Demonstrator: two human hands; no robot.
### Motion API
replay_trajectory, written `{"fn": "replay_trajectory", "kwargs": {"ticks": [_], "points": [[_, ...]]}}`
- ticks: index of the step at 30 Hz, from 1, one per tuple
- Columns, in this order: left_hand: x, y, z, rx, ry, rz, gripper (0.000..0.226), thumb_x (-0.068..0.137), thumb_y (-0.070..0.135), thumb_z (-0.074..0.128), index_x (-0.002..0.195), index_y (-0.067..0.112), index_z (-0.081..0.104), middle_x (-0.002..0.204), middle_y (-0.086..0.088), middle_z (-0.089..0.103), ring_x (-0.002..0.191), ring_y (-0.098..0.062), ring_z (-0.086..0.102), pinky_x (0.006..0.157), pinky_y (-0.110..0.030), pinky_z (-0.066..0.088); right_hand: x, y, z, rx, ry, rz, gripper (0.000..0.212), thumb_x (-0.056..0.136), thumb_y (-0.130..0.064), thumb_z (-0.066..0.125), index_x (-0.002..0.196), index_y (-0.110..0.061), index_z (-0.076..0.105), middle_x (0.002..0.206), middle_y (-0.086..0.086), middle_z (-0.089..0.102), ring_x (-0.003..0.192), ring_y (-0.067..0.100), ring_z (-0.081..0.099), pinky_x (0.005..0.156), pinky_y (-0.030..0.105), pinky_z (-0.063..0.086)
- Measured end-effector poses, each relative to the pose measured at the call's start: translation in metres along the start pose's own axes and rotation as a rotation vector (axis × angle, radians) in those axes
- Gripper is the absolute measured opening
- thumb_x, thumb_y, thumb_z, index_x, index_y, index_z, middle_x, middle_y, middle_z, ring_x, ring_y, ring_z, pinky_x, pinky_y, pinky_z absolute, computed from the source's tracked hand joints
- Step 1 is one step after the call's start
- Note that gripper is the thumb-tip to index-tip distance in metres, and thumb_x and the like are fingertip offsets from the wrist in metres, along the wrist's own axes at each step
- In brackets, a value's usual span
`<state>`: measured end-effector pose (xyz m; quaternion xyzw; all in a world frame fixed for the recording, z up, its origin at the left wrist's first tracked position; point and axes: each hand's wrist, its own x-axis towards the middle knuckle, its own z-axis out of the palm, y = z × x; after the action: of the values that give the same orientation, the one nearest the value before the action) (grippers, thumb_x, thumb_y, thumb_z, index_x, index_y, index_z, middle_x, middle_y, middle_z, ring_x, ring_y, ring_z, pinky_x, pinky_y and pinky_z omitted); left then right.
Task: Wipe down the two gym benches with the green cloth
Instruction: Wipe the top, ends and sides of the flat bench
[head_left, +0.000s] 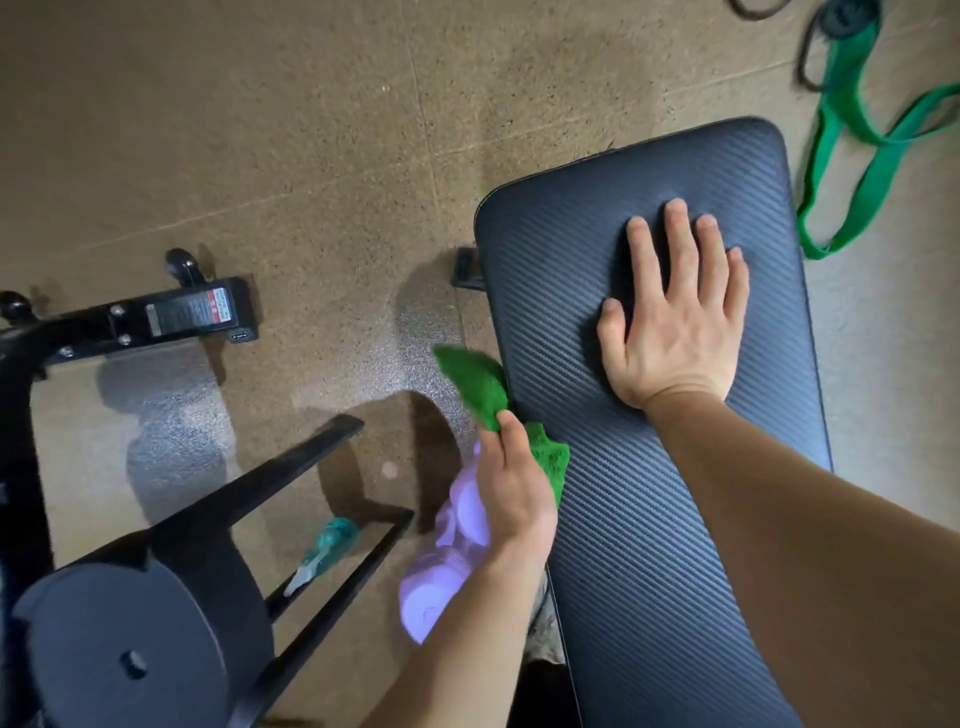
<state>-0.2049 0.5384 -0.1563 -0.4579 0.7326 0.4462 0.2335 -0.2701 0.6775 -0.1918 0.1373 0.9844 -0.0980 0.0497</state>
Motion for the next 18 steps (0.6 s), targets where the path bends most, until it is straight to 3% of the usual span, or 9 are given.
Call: {"fn": "replay_trajectory", "kwargs": {"ticks": [2, 5, 11, 14, 18], "points": [[0.002, 0.008, 0.003, 0.055, 0.027, -0.008, 0.045, 0.105, 0.041, 0.031, 0.144, 0.025, 0.046, 0.145, -0.003, 0.052, 0.131, -0.025, 0.048, 0.105, -0.027, 0.028, 0.001, 0.000, 0.000, 0.001, -0.003, -0.001, 0.073, 0.090, -0.045, 0.044, 0.156, -0.022, 0.023, 0.165, 0.009, 0.014, 0.151, 0.033, 0.014, 0.121, 0.053, 0.009], [0.027, 0.044, 0.016, 0.014, 0.061, 0.111, 0.049, 0.106, 0.038, 0.029, 0.147, 0.015, 0.042, 0.153, -0.008, 0.042, 0.141, -0.025, 0.037, 0.116, -0.033, 0.020, 0.000, 0.001, 0.001, -0.002, 0.002, 0.003, 0.073, 0.089, -0.045, 0.045, 0.156, -0.022, 0.024, 0.165, 0.009, 0.016, 0.150, 0.033, 0.015, 0.121, 0.052, 0.010], [0.084, 0.124, 0.031, -0.010, 0.155, 0.347, 0.046, 0.105, 0.037, 0.033, 0.138, 0.011, 0.052, 0.142, -0.012, 0.052, 0.132, -0.029, 0.047, 0.110, -0.035, 0.034, 0.000, 0.001, 0.002, -0.004, 0.014, 0.000, 0.073, 0.089, -0.045, 0.046, 0.155, -0.022, 0.025, 0.164, 0.009, 0.017, 0.150, 0.033, 0.016, 0.120, 0.052, 0.011], [0.098, 0.115, 0.031, 0.052, 0.092, 0.498, 0.045, 0.105, 0.032, 0.035, 0.142, 0.010, 0.048, 0.148, -0.012, 0.047, 0.137, -0.026, 0.041, 0.116, -0.035, 0.028, 0.001, 0.001, 0.002, -0.001, 0.010, -0.004, 0.073, 0.089, -0.046, 0.045, 0.155, -0.022, 0.026, 0.164, 0.009, 0.018, 0.150, 0.033, 0.016, 0.121, 0.051, 0.011], [0.058, 0.039, 0.017, 0.119, 0.052, 0.417, 0.038, 0.106, 0.024, 0.036, 0.119, -0.005, 0.056, 0.124, -0.022, 0.061, 0.115, -0.035, 0.053, 0.089, -0.023, 0.031, 0.001, 0.002, 0.002, -0.002, -0.014, 0.001, 0.074, 0.089, -0.047, 0.043, 0.156, -0.023, 0.023, 0.165, 0.008, 0.015, 0.150, 0.032, 0.014, 0.121, 0.051, 0.010]]}}
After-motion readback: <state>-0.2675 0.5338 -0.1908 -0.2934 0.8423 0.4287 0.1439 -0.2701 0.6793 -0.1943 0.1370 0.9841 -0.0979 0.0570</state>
